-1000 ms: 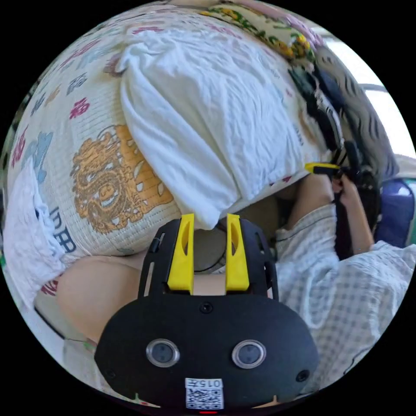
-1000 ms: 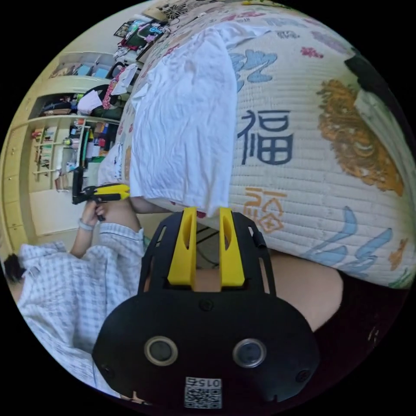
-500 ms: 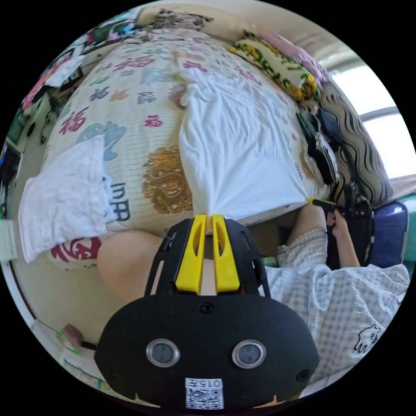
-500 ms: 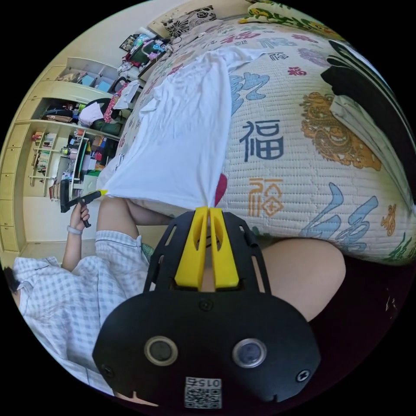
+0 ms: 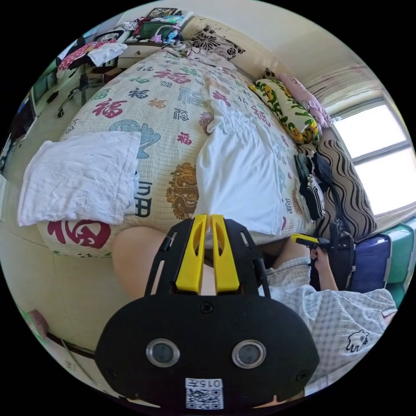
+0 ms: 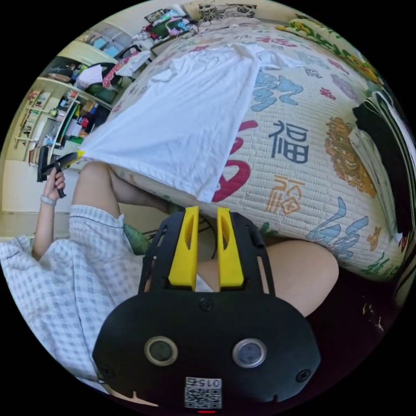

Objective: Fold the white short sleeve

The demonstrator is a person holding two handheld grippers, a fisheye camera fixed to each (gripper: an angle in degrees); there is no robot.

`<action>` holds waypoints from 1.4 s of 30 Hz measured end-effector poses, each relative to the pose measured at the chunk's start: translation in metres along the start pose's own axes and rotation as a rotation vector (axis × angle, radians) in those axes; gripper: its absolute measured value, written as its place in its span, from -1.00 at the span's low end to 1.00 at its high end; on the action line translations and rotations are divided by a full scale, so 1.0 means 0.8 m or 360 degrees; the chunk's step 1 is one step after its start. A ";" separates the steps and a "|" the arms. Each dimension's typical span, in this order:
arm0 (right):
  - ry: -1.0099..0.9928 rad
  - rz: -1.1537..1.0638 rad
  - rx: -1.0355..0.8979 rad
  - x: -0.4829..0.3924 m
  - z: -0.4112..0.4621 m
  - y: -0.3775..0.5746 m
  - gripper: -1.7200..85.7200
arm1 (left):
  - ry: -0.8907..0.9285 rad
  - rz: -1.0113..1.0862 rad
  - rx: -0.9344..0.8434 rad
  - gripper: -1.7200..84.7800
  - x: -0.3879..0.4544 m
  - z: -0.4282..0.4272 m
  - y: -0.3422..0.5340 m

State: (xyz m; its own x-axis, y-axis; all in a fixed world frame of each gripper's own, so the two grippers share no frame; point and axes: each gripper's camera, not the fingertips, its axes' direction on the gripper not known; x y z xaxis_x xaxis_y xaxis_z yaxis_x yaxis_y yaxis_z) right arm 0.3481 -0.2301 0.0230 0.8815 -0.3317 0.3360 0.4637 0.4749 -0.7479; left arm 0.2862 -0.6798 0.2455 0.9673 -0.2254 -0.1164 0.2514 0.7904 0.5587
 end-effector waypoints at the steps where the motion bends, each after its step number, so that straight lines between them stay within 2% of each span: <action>1: 0.0005 -0.0023 -0.0082 -0.006 0.011 -0.004 -0.75 | -0.0023 0.0003 0.0003 -0.96 0.001 -0.011 -0.002; 4: 0.0126 -0.0097 -0.0278 -0.027 0.044 -0.024 -0.73 | -0.0002 -0.0015 0.0005 -0.96 0.000 -0.033 -0.005; 7: -0.0018 -0.0082 -0.0275 -0.043 0.061 -0.045 -0.77 | 0.0019 -0.0032 0.0014 -0.97 0.003 -0.053 -0.003; 10: 0.0059 0.0020 -0.0314 -0.041 0.068 -0.052 -0.89 | 0.0023 -0.0033 0.0014 -0.97 0.008 -0.075 0.003; 13: -0.0111 0.0012 -0.0289 -0.032 0.046 -0.037 -0.95 | 0.0046 -0.0029 0.0037 -0.98 0.011 -0.099 0.010; 20: -0.0539 0.0152 0.0204 0.002 -0.104 0.064 -0.96 | 0.0132 0.0067 0.0024 -0.98 0.044 -0.143 0.032; 27: -0.0718 0.0214 0.0562 0.007 -0.235 0.153 -0.97 | 0.0295 0.0232 0.0122 -0.98 0.094 -0.221 0.059; 30: -0.0570 0.0109 0.0559 -0.005 -0.268 0.113 -0.97 | 0.0333 0.0285 0.0166 -0.98 0.103 -0.229 0.010; 34: -0.0484 0.0002 0.0670 -0.021 -0.345 -0.019 -0.97 | 0.0369 0.0286 0.0264 -0.98 0.134 -0.247 -0.147; 36: -0.0396 -0.0038 0.0735 -0.045 -0.397 -0.078 -0.97 | 0.0304 0.0353 0.0372 -0.98 0.177 -0.290 -0.218; 38: -0.0226 -0.0078 0.0848 -0.087 -0.483 -0.138 -0.97 | 0.0353 0.0346 0.0573 -0.98 0.228 -0.376 -0.296; 42: -0.0135 -0.0202 0.1087 -0.166 -0.611 -0.163 -0.97 | 0.0284 0.0424 0.0871 -0.98 0.311 -0.519 -0.339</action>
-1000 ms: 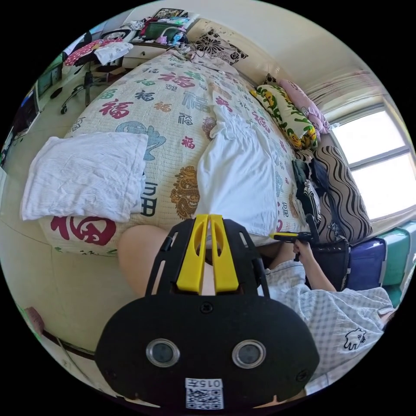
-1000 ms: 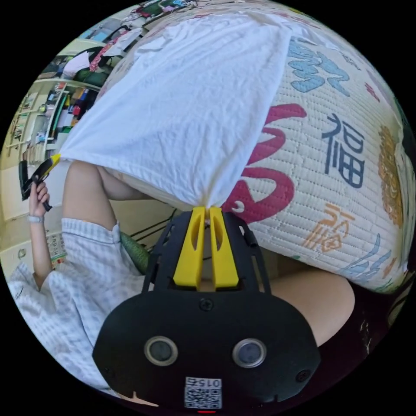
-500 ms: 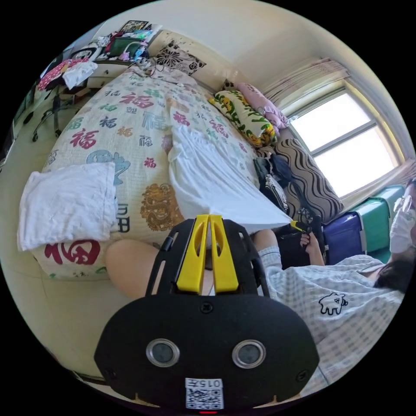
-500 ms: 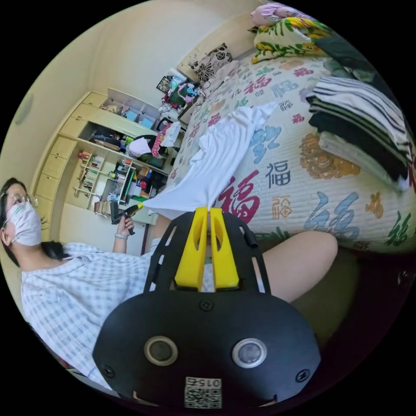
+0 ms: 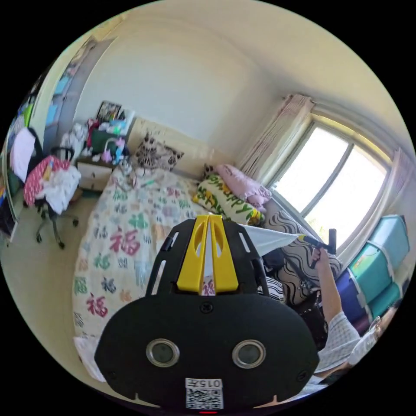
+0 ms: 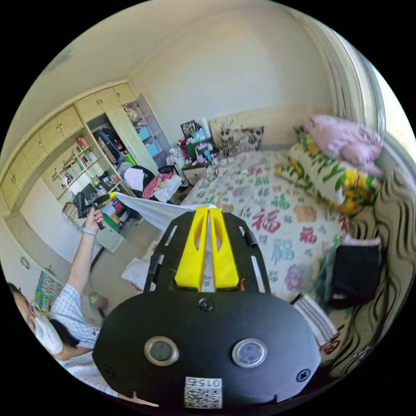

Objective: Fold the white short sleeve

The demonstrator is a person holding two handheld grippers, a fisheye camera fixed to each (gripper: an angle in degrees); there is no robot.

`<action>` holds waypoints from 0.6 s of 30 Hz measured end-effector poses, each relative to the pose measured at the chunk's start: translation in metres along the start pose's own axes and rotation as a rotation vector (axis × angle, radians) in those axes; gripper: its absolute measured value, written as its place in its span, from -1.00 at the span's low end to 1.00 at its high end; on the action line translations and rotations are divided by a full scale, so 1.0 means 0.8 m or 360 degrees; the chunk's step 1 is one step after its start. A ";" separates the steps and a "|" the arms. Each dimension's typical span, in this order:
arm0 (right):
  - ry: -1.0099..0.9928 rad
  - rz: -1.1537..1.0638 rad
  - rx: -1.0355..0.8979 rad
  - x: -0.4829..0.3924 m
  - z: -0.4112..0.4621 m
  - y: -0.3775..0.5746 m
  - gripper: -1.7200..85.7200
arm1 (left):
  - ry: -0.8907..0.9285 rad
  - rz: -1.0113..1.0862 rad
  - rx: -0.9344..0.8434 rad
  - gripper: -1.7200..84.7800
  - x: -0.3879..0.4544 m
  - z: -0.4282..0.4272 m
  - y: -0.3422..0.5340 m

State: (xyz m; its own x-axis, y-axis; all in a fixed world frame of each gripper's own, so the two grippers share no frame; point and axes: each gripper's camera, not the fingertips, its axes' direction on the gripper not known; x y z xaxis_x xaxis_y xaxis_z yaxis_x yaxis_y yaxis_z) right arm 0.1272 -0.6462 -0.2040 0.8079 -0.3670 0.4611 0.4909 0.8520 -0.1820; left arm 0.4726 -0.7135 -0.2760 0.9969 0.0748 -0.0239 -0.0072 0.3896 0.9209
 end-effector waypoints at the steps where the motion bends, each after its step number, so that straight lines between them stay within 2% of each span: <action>1: 0.0080 -0.0098 0.0042 -0.031 -0.024 -0.017 -0.97 | -0.0007 0.0099 0.0055 -0.98 0.032 -0.028 -0.022; 4: 0.0214 -0.0323 0.0056 -0.092 -0.064 -0.021 -0.97 | -0.0071 0.0362 0.0073 -0.98 0.092 -0.079 -0.030; 9: 0.0161 -0.0539 -0.0049 -0.128 -0.074 0.063 -0.97 | -0.0046 0.0589 -0.0094 -0.98 0.102 -0.100 0.073; 12: 0.0093 -0.0560 -0.0204 -0.118 -0.044 0.145 -0.97 | 0.0008 0.0625 -0.0331 -0.98 0.073 -0.068 0.186; 15: 0.0004 -0.0488 -0.0444 -0.092 0.020 0.246 -0.97 | -0.0071 0.0614 -0.0658 -0.98 0.031 -0.001 0.320; 18: -0.0010 -0.0303 -0.0788 -0.049 0.118 0.357 -0.97 | -0.0069 0.0472 -0.1022 -0.98 -0.030 0.087 0.462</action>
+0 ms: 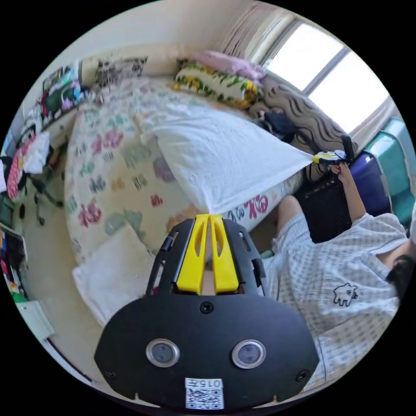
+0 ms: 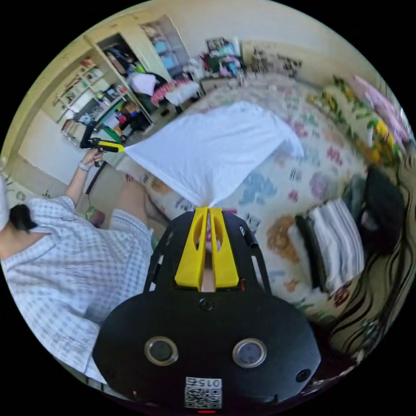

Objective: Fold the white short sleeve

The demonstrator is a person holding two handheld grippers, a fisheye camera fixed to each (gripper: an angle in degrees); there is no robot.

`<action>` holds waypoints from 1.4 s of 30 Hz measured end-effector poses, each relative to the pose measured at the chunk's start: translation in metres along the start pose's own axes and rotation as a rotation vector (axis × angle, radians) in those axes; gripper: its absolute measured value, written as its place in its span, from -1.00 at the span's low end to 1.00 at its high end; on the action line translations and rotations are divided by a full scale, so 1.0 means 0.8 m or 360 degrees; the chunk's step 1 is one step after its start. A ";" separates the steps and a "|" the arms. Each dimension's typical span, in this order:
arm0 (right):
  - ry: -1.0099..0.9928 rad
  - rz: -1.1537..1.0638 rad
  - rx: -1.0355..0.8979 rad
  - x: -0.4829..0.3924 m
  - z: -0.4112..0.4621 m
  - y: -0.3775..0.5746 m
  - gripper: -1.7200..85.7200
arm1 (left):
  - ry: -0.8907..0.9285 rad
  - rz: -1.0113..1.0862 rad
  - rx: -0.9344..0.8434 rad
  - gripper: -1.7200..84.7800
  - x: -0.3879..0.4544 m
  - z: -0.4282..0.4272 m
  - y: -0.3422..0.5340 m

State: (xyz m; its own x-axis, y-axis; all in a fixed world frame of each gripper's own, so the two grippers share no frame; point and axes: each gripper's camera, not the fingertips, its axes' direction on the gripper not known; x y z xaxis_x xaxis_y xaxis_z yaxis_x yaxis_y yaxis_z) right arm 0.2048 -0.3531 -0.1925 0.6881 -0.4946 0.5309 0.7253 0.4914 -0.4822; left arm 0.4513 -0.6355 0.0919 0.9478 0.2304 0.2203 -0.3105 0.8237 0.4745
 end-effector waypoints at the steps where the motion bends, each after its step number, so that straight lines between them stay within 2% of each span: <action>1: -0.0027 0.0099 -0.0146 0.014 0.059 0.022 -0.97 | 0.0048 -0.0070 -0.0128 -0.98 -0.013 0.063 0.027; 5: -0.0186 0.0381 -0.0506 0.058 0.225 0.090 -0.97 | 0.0080 -0.0306 -0.0496 -0.98 -0.058 0.240 0.110; 8: -0.0223 0.0478 -0.0609 0.070 0.281 0.123 -0.96 | 0.0059 -0.0336 -0.0687 -0.98 -0.069 0.305 0.151; 13: -0.0111 0.0441 -0.0656 0.070 0.310 0.142 -0.96 | -0.0048 -0.0308 -0.0817 -0.96 -0.078 0.344 0.189; 18: 0.0042 0.0383 -0.0796 0.083 0.328 0.159 -0.95 | -0.0034 -0.0335 -0.0808 -0.92 -0.113 0.349 0.204; 22: 0.0133 0.0490 -0.0656 0.113 0.311 0.173 -0.90 | 0.0004 -0.0461 -0.0643 -0.83 -0.160 0.336 0.211; 25: 0.0002 0.0614 -0.0534 0.149 0.310 0.172 -0.80 | 0.0073 -0.0556 -0.0565 -0.78 -0.200 0.354 0.207; 29: -0.0181 0.0736 -0.0589 0.198 0.345 0.157 -0.77 | 0.0186 -0.0684 -0.0688 -0.77 -0.264 0.421 0.204; 34: -0.0392 0.0817 -0.0705 0.233 0.388 0.143 -0.88 | 0.0214 -0.0711 -0.0845 -0.87 -0.307 0.487 0.205; 36: -0.0398 0.0796 -0.0724 0.240 0.387 0.145 -0.92 | 0.0140 -0.0664 -0.0891 -0.94 -0.320 0.490 0.206; 39: -0.0516 0.0741 -0.0662 0.252 0.350 0.157 -0.95 | 0.0315 -0.0588 -0.0855 -0.97 -0.341 0.467 0.220; 42: -0.0754 0.0745 -0.0400 0.274 0.269 0.180 -0.97 | 0.0492 -0.0543 -0.0654 -0.97 -0.364 0.397 0.243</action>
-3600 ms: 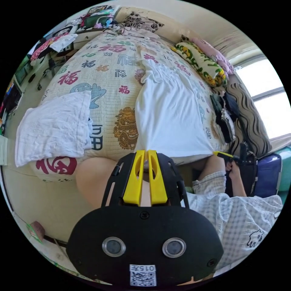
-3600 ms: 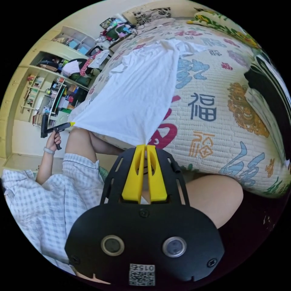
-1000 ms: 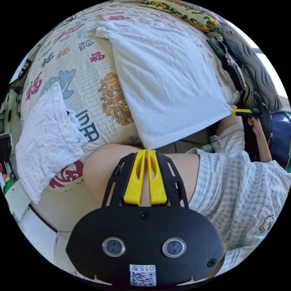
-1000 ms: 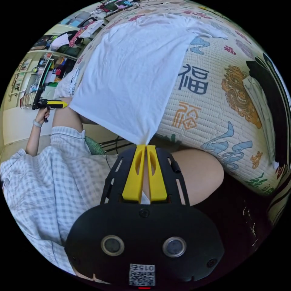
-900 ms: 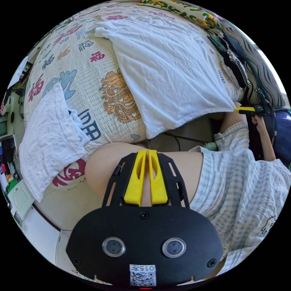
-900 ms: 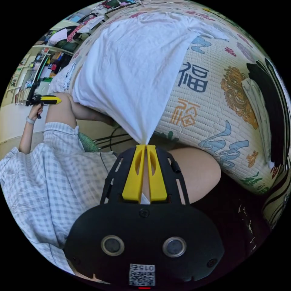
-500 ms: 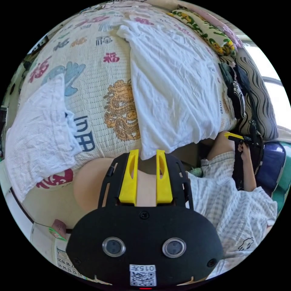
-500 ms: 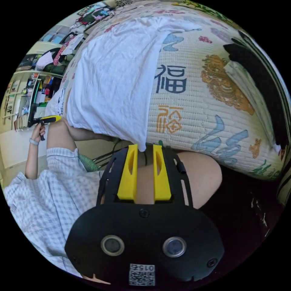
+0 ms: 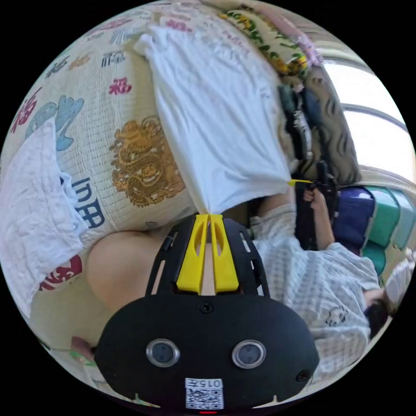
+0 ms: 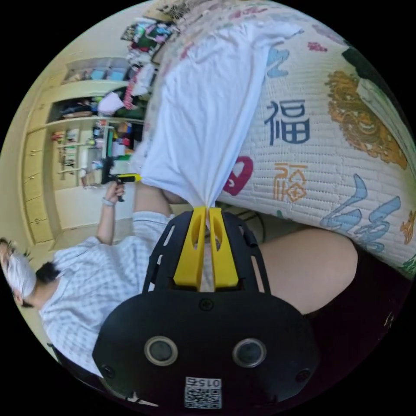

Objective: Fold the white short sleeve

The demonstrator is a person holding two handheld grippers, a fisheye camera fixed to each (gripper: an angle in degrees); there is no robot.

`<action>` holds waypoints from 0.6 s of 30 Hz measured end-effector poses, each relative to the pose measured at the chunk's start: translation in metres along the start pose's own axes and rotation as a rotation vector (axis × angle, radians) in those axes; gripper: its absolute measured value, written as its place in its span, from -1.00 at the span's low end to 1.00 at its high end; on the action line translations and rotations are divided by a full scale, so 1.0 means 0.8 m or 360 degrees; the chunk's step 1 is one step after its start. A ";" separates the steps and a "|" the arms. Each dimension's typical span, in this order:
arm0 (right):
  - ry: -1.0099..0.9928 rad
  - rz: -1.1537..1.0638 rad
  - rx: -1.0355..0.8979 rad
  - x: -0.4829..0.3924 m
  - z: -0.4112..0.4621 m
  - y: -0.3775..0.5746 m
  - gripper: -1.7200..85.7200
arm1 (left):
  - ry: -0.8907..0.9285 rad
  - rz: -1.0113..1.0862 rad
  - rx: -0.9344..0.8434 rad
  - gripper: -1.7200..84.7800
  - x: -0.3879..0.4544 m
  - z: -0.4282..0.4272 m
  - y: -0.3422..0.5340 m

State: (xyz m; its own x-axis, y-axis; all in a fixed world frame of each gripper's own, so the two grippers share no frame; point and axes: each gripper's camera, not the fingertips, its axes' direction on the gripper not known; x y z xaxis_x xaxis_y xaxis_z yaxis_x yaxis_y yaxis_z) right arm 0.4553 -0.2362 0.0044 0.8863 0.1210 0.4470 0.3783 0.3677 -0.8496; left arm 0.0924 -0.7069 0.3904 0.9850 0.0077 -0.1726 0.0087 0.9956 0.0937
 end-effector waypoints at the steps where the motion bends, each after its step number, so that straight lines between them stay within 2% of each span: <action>1: -0.0095 -0.0027 0.0097 0.000 -0.035 0.014 -0.97 | 0.0100 0.0045 0.0101 -0.97 -0.007 -0.032 0.017; 5: -0.0134 -0.0046 0.0329 0.009 -0.119 0.018 -0.97 | 0.0220 0.0048 0.0429 -0.97 -0.060 -0.117 0.036; 7: -0.0052 0.0008 0.0295 0.025 -0.118 -0.002 -0.97 | 0.0238 -0.0012 0.0466 -0.98 -0.095 -0.112 0.022; 9: 0.0057 0.0093 0.0101 0.048 -0.091 -0.025 -0.96 | 0.0204 -0.0101 0.0344 -0.98 -0.133 -0.074 -0.002; 11: 0.0102 0.0128 -0.0166 0.067 -0.054 -0.030 -0.96 | 0.0141 -0.0161 0.0077 -0.98 -0.171 -0.006 -0.015; 15: 0.0074 -0.0008 -0.0270 0.056 -0.049 0.011 -0.96 | 0.0065 -0.0035 -0.0085 -0.98 -0.183 0.039 0.028; 18: -0.0099 -0.0057 -0.0257 0.052 -0.074 0.043 -0.96 | 0.0104 0.0024 -0.0105 -0.98 -0.200 0.047 0.069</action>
State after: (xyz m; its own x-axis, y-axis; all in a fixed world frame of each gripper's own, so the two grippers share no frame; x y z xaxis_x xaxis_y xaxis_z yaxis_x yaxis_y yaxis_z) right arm 0.5211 -0.2729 -0.0225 0.8552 0.1695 0.4899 0.4517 0.2202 -0.8646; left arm -0.0583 -0.6568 0.4601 0.9715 0.0267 -0.2355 -0.0196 0.9993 0.0322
